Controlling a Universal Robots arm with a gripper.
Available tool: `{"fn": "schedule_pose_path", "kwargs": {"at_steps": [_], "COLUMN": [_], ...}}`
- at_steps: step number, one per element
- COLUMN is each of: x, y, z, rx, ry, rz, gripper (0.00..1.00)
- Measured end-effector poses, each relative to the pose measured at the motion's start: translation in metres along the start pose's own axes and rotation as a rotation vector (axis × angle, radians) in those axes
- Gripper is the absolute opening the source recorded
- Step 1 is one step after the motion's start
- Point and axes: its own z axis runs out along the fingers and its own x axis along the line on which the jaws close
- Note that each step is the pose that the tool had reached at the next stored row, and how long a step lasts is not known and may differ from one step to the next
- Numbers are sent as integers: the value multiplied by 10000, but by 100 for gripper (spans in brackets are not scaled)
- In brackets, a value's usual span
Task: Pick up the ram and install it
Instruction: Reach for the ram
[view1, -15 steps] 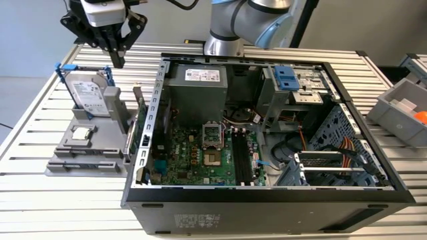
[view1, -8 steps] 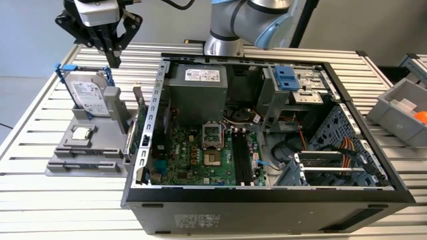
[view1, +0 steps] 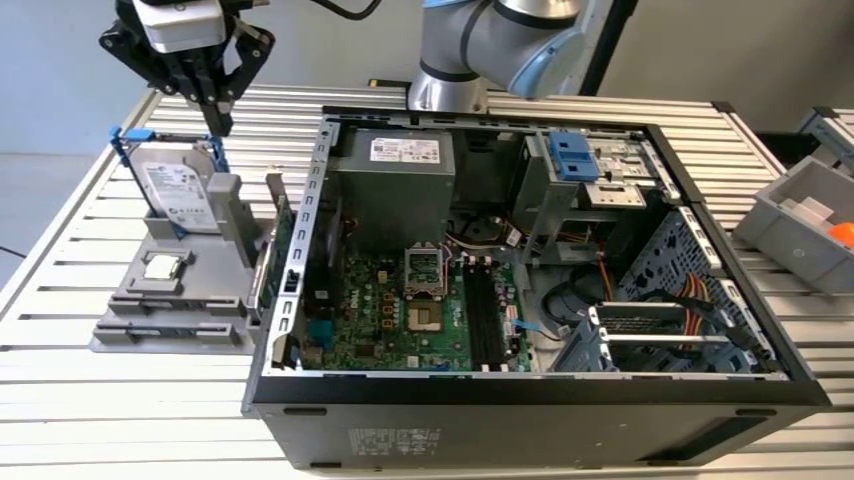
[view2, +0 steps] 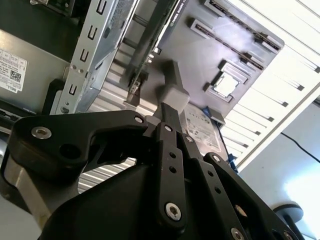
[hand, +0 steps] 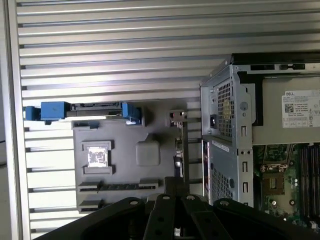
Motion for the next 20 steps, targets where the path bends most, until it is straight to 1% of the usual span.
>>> {"fn": "schedule_pose_path", "kwargs": {"at_steps": [16,20], "x": [133,184], "y": [-9,-13], "z": [-2,-4], "rx": [0,1], "ry": [11,12], "rz": [1,2], "gripper": [0,0]}}
